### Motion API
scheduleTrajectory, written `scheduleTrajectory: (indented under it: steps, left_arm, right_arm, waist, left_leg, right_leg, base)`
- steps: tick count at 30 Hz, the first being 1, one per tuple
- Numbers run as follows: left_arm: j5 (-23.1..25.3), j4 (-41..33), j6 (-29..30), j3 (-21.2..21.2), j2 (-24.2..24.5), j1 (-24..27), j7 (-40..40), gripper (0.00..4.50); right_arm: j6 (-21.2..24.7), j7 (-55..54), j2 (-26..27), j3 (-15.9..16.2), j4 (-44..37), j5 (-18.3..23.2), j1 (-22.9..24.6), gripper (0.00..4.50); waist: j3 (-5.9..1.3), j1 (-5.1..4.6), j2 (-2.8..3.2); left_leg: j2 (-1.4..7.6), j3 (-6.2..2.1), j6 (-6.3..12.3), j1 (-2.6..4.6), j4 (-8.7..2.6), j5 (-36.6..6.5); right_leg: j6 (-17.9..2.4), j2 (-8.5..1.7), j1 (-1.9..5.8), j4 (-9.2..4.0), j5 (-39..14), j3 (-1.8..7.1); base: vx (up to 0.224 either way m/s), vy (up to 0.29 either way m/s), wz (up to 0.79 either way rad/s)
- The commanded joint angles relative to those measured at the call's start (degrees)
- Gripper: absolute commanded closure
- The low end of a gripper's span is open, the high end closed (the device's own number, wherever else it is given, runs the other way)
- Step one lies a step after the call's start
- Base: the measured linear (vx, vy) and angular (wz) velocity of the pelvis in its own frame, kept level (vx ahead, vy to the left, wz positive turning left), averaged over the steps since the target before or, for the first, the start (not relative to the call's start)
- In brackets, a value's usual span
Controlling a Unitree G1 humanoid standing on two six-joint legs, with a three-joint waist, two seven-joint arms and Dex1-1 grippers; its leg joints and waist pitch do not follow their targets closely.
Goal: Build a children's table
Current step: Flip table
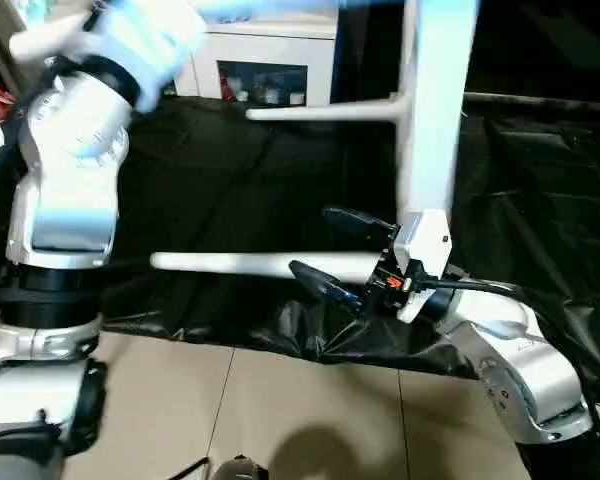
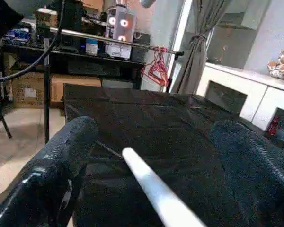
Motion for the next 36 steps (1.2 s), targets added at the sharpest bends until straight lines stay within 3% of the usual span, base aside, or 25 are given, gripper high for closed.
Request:
scheduleTrajectory:
  steps: [1,2,6,9,14,19,22,25,32,36]
  left_arm:
    - [-7.9,2.0,7.2,6.0,-4.0,0.4,3.4,2.05]
    - [-7.8,1.5,8.3,6.8,-4.6,0.4,3.6,2.05]
    - [-7.6,0.5,9.6,8.2,-5.3,1.4,4.1,2.05]
    - [-7.6,-1.6,11.8,10.6,-6.2,4.3,5.9,2.05]
    - [-7.3,-2.8,13.1,11.3,-6.1,6.3,6.5,2.05]
    - [-7.7,-2.9,13.8,11.4,-6.2,6.0,7.1,2.05]
    - [-7.9,-3.2,14.3,11.1,-6.2,6.0,7.5,2.05]
    - [-7.9,-3.4,14.7,11.0,-6.4,5.9,7.5,2.06]
    - [-8.3,-4.1,15.9,10.8,-6.2,6.3,7.8,2.08]
    - [-8.4,-4.1,16.1,10.7,-6.2,6.3,8.0,2.15]
  right_arm:
    - [-0.5,0.1,-0.4,-0.8,-0.3,-0.4,0.5,0.21]
    - [-0.1,0.1,-0.4,-0.7,-0.4,-0.4,1.0,0.21]
    - [3.9,-1.1,-0.9,-0.9,-0.6,0.9,3.1,0.04]
    - [5.6,-3.2,-2.8,-2.2,1.2,-0.9,7.9,0.00]
    - [7.3,-1.9,-5.3,-2.6,0.9,-0.7,11.5,0.00]
    - [7.3,-2.2,-5.8,-2.5,1.6,-1.6,12.0,0.00]
    - [5.3,-5.4,-3.5,-3.3,3.7,-2.2,11.0,0.00]
    - [4.1,-6.1,-0.8,-4.2,4.5,-0.6,10.1,0.00]
    - [2.0,-6.4,8.2,-8.0,1.0,10.4,8.4,0.00]
    - [1.9,-6.1,9.1,-7.6,0.3,11.0,8.3,0.00]
  waist:
    - [-3.29,-0.20,-1.30]
    - [-3.28,-0.21,-1.10]
    - [-3.23,-0.32,-1.32]
    - [-3.11,-0.38,-1.54]
    - [-2.79,-0.94,-1.92]
    - [-2.70,-1.45,-1.99]
    - [-2.74,-1.71,-1.92]
    - [-2.71,-1.88,-1.92]
    - [-2.64,-1.85,-1.77]
    - [-2.83,-1.69,-1.40]
  left_leg:
    - [2.78,-1.47,1.63,1.83,-3.82,-11.8]
    - [2.88,-1.46,1.63,1.99,-3.88,-12.1]
    - [2.88,-1.49,1.90,1.99,-3.97,-13.0]
    - [2.99,-1.54,1.74,1.90,-4.16,-13.8]
    - [2.68,-1.58,1.32,1.73,-4.34,-16.3]
    - [2.65,-1.55,1.66,1.84,-4.22,-16.3]
    - [2.66,-1.61,1.51,1.83,-4.33,-16.5]
    - [2.65,-1.60,1.49,1.80,-4.38,-17.1]
    - [2.84,-1.70,1.33,1.89,-4.69,-18.1]
    - [3.03,-1.77,0.52,2.11,-4.92,-18.0]
  right_leg:
    - [-8.8,-3.73,0.88,-5.06,-9.1,1.89]
    - [-9.2,-3.63,0.72,-5.09,-8.7,1.87]
    - [-9.3,-3.62,0.85,-5.25,-8.9,1.88]
    - [-8.8,-3.66,0.89,-5.41,-9.4,1.87]
    - [-6.8,-3.90,0.96,-6.28,-16.5,1.81]
    - [-6.7,-3.89,0.64,-6.52,-17.4,1.82]
    - [-7.2,-3.78,0.57,-6.39,-16.5,1.71]
    - [-7.4,-3.82,0.50,-6.40,-16.6,1.73]
    - [-6.8,-3.90,0.34,-6.45,-17.1,1.85]
    - [-6.8,-3.63,0.22,-6.21,-14.4,1.80]
  base:
    - [0.000,0.000,0.00]
    - [0.000,0.000,0.00]
    - [0.000,0.000,0.00]
    - [0.000,0.000,0.00]
    - [0.000,0.000,0.00]
    - [0.000,0.000,0.00]
    - [0.000,0.000,0.00]
    - [0.000,0.000,0.00]
    - [0.000,0.000,0.00]
    - [0.000,0.000,0.00]
